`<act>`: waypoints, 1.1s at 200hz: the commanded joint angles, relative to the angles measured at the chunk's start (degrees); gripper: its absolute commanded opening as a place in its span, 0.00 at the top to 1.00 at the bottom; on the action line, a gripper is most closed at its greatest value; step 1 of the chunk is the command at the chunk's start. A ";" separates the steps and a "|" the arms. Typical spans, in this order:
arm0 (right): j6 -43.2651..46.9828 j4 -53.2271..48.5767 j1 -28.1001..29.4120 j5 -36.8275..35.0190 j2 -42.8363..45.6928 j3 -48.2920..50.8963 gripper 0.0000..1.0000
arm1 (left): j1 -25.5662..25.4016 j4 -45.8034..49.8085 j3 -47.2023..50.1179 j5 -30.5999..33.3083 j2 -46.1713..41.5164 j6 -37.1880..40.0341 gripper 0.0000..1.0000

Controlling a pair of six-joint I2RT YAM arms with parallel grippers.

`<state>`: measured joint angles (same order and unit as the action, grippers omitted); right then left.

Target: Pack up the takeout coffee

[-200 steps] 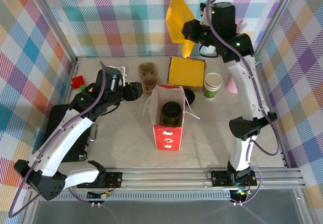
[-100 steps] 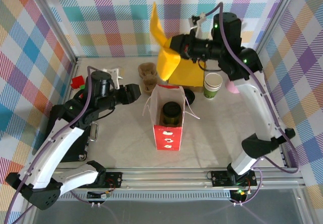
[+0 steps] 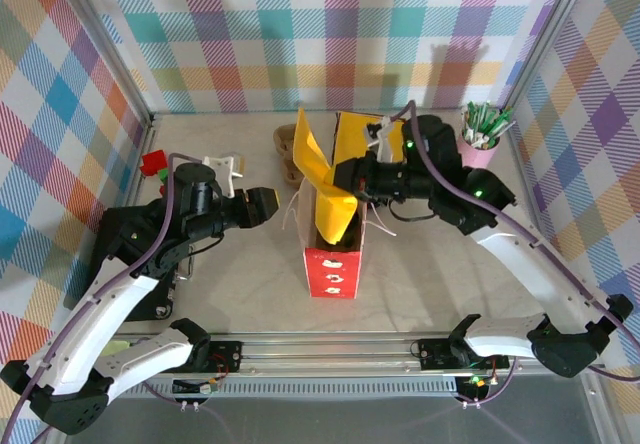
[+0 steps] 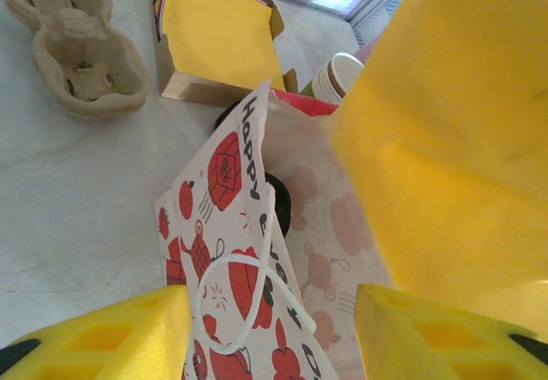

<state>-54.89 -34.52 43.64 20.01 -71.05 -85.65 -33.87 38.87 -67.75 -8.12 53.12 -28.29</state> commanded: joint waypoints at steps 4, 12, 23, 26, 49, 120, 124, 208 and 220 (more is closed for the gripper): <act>3.41 -1.59 3.00 -9.25 1.94 2.50 1.00 | -0.92 -2.66 1.45 0.35 -1.25 -0.66 0.47; 3.78 -3.22 3.91 -12.36 2.09 2.99 1.00 | -1.10 -2.66 1.65 0.67 -1.15 -0.71 0.47; 4.50 -4.40 4.88 -15.35 2.22 3.97 1.00 | -1.34 -2.66 1.87 0.82 -1.11 -0.70 0.47; 4.59 -4.81 5.14 -16.08 2.15 4.21 1.00 | -1.44 -2.71 1.98 0.87 -1.09 -0.71 0.47; 5.07 -8.37 7.07 -22.39 1.32 5.07 1.00 | -2.20 -2.96 2.69 1.33 -1.29 -0.80 0.48; 8.61 -19.91 12.25 -33.65 -8.24 -2.59 1.00 | -3.57 -2.05 3.28 3.54 -1.73 -0.28 0.48; 8.66 -20.65 12.47 -34.19 -8.81 -3.05 1.00 | -3.57 -2.05 3.32 3.63 -1.79 -0.27 0.48; 10.62 -27.80 16.25 -42.77 -17.23 -8.19 0.99 | -3.79 -2.66 4.24 3.85 -1.93 -0.01 0.48; 10.78 -27.31 16.34 -42.73 -17.59 -7.58 0.97 | -3.84 -2.66 4.42 3.99 -1.90 0.16 0.47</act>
<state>-45.45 -59.48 59.48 -20.08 -87.61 -92.58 -37.10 37.32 -64.05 -4.86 52.07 -28.91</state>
